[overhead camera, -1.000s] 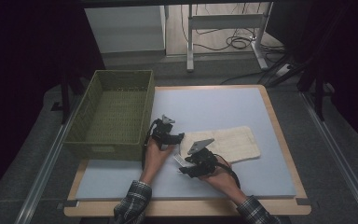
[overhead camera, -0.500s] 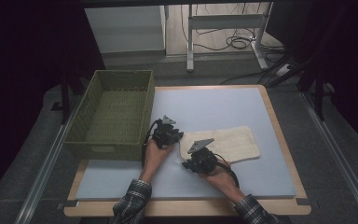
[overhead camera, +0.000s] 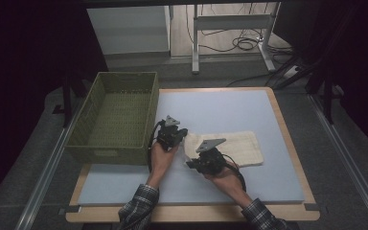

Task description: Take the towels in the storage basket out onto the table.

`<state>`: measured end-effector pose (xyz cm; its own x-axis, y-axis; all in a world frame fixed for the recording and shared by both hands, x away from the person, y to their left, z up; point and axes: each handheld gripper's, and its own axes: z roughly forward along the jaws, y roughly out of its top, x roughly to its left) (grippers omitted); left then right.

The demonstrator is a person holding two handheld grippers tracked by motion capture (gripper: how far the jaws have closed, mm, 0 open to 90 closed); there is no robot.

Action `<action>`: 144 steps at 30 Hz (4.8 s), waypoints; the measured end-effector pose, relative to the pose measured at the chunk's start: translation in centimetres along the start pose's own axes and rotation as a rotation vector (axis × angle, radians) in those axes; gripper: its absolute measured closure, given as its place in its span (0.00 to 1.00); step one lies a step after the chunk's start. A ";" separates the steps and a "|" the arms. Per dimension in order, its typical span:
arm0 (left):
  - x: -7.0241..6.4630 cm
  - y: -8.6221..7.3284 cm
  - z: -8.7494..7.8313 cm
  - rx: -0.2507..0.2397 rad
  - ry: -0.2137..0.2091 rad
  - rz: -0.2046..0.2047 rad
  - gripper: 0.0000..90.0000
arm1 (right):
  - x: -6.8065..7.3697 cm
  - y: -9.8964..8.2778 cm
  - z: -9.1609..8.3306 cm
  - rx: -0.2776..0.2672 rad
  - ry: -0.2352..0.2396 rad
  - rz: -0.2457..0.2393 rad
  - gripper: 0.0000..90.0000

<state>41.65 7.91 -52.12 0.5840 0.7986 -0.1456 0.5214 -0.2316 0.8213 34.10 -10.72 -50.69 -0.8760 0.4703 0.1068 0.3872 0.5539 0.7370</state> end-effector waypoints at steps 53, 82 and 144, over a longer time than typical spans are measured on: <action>-13.7 9.1 12.5 0.041 -0.155 0.245 0.78 | -9.6 -11.8 -14.3 -0.151 -0.290 0.291 0.81; -6.8 3.8 5.4 0.103 0.018 0.240 0.29 | -10.0 -10.9 -14.1 -0.030 -0.355 0.300 0.67; -2.7 0.3 4.8 0.167 0.038 0.106 0.22 | -8.1 -3.8 -15.2 -0.022 -0.398 0.189 0.96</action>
<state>43.23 3.00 -54.14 0.6192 0.7843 -0.0397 0.5561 -0.4022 0.7273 35.33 -27.04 -44.23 -0.6098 0.7923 -0.0213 0.5199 0.4201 0.7438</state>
